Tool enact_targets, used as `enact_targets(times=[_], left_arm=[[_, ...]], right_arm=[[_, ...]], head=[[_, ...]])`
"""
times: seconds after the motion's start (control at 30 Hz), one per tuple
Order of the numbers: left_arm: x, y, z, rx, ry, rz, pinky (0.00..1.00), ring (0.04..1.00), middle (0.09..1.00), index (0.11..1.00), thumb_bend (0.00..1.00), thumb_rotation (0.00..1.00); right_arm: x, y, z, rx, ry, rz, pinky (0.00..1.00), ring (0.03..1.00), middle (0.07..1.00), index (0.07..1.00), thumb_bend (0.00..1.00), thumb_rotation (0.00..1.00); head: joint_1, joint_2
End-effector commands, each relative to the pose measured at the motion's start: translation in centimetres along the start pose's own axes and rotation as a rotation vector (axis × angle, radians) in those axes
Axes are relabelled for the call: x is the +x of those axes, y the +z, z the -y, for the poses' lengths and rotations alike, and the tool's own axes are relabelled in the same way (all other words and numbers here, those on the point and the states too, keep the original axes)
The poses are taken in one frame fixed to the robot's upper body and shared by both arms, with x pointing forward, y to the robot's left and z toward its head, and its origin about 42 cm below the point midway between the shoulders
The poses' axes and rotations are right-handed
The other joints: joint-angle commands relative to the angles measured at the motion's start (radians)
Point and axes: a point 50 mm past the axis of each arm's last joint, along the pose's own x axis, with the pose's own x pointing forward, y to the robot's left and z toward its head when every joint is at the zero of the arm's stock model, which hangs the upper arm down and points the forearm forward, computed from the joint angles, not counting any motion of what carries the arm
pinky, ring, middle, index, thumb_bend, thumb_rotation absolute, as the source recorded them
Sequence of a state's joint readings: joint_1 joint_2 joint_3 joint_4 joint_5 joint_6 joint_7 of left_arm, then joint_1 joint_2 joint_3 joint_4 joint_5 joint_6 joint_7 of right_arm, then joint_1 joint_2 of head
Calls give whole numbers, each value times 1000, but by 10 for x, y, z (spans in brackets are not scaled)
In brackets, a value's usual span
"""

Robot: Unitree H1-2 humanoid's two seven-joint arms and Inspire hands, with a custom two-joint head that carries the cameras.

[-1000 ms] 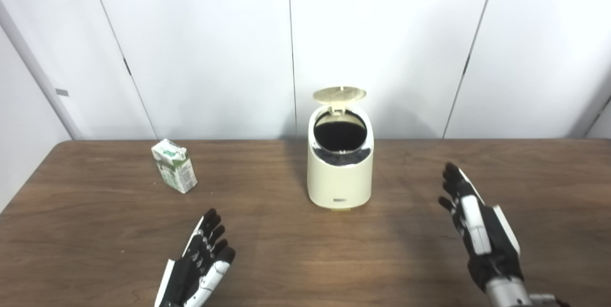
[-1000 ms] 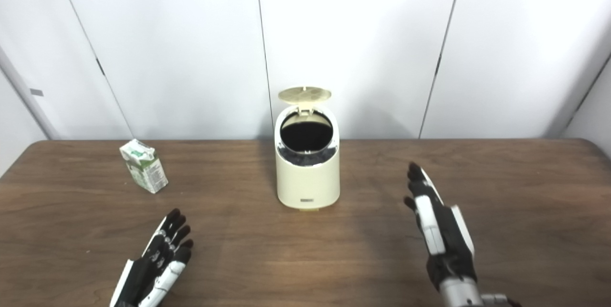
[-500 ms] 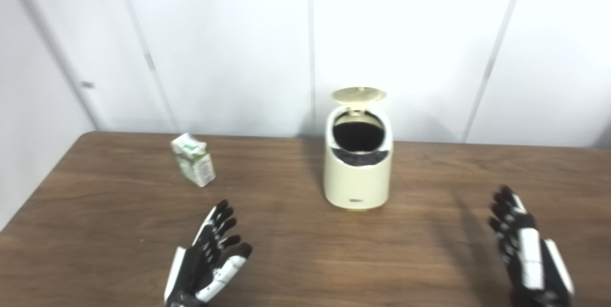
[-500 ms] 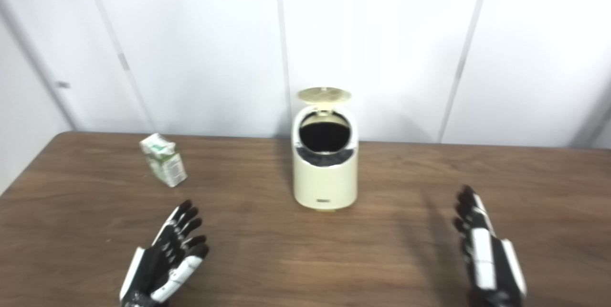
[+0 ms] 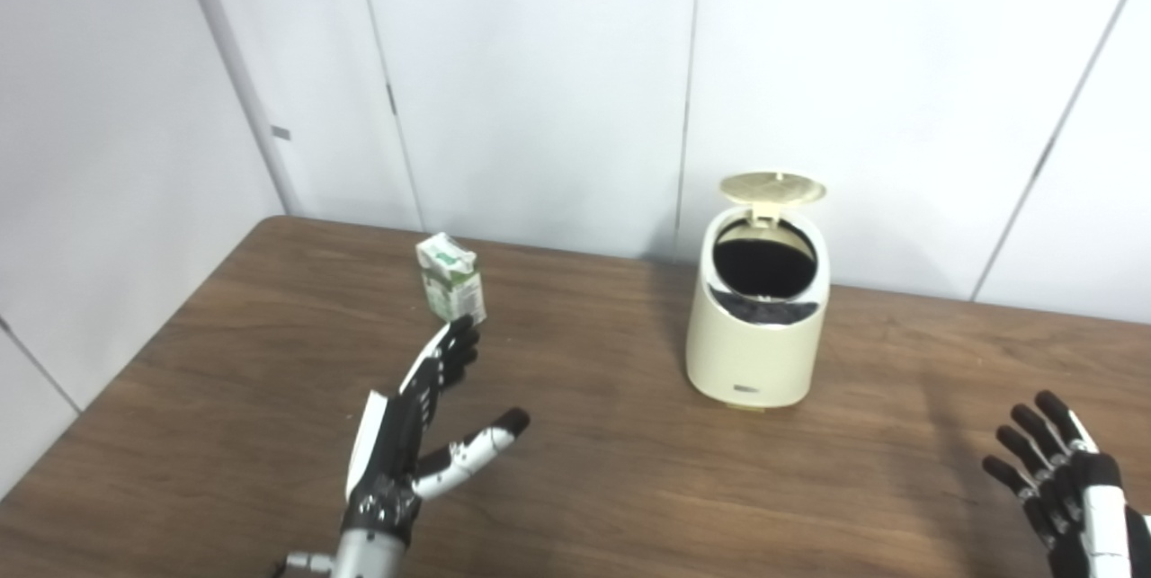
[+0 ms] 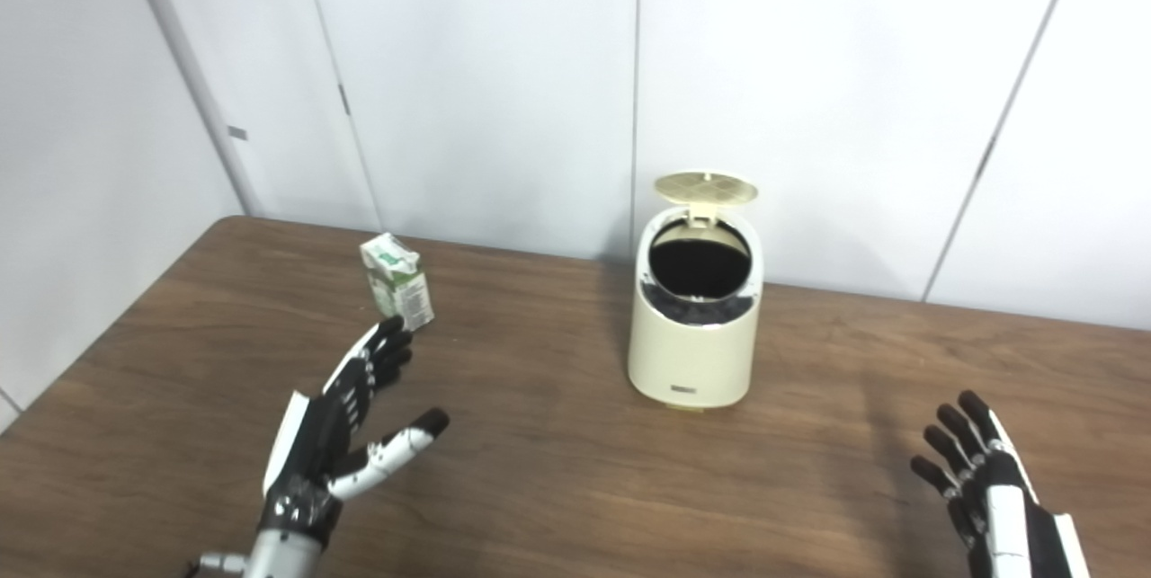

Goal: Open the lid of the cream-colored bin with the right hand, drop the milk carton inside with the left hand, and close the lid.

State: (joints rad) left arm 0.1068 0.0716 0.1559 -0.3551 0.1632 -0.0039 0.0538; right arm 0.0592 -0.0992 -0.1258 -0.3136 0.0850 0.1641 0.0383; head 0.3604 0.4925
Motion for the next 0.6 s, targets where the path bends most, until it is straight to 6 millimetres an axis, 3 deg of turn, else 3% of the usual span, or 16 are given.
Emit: enact_targets(times=[0.0,0.43,0.57], left_arm=[[14,13,-6,-4,45,65,923,868,886,935,808,337],[78,11,-34,153,175,41,791,854,887,922,839,233],[103,9,-42,275,191,15,867,909,912,928,862,276]], right_arm=[[6,15,0,-17,7,63,694,825,846,852,653,912],[6,12,-1,-4,34,44,686,822,836,838,688,897],[4,9,-2,19,36,34,690,825,838,831,736,884]], head=[[1,1],[28,-13],[23,-9]])
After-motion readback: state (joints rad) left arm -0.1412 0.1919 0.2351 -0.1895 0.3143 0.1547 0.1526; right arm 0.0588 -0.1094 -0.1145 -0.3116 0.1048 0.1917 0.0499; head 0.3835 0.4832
